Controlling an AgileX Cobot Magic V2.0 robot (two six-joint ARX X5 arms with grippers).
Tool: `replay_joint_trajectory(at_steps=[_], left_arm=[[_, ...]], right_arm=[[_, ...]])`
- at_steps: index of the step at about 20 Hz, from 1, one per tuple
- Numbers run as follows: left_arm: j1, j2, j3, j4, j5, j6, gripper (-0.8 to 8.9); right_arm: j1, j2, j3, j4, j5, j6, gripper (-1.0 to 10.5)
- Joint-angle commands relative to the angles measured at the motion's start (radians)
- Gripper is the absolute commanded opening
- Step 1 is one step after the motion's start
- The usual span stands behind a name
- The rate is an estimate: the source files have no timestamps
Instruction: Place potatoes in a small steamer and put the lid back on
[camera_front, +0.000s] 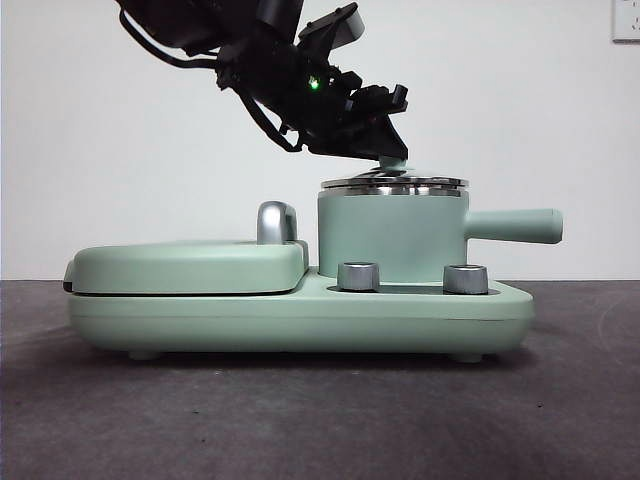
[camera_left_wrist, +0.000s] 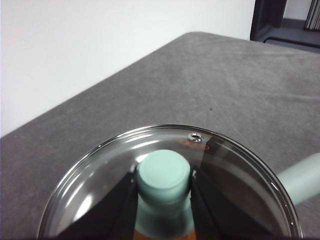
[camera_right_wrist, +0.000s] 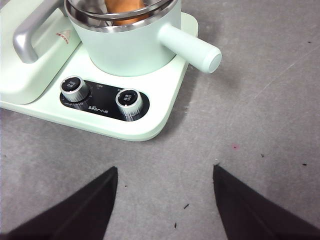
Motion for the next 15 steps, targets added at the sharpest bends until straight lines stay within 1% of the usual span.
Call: replay_joint_trajectory(at_steps=[1, 9, 11, 15], left_arm=[[-0.012, 0.006, 0.035, -0.047, 0.006, 0.003, 0.12], [-0.011, -0.008, 0.039, -0.079, 0.006, 0.009, 0.12], [-0.011, -0.014, 0.039, -0.081, -0.005, 0.028, 0.12], [-0.011, -0.026, 0.04, -0.083, -0.016, 0.04, 0.12]], right_arm=[[0.005, 0.003, 0.005, 0.014, 0.003, 0.002, 3.0], [0.005, 0.003, 0.005, 0.017, 0.003, 0.003, 3.0], [0.005, 0.003, 0.005, 0.016, 0.003, 0.005, 3.0], [0.005, 0.003, 0.005, 0.017, 0.003, 0.011, 3.0]])
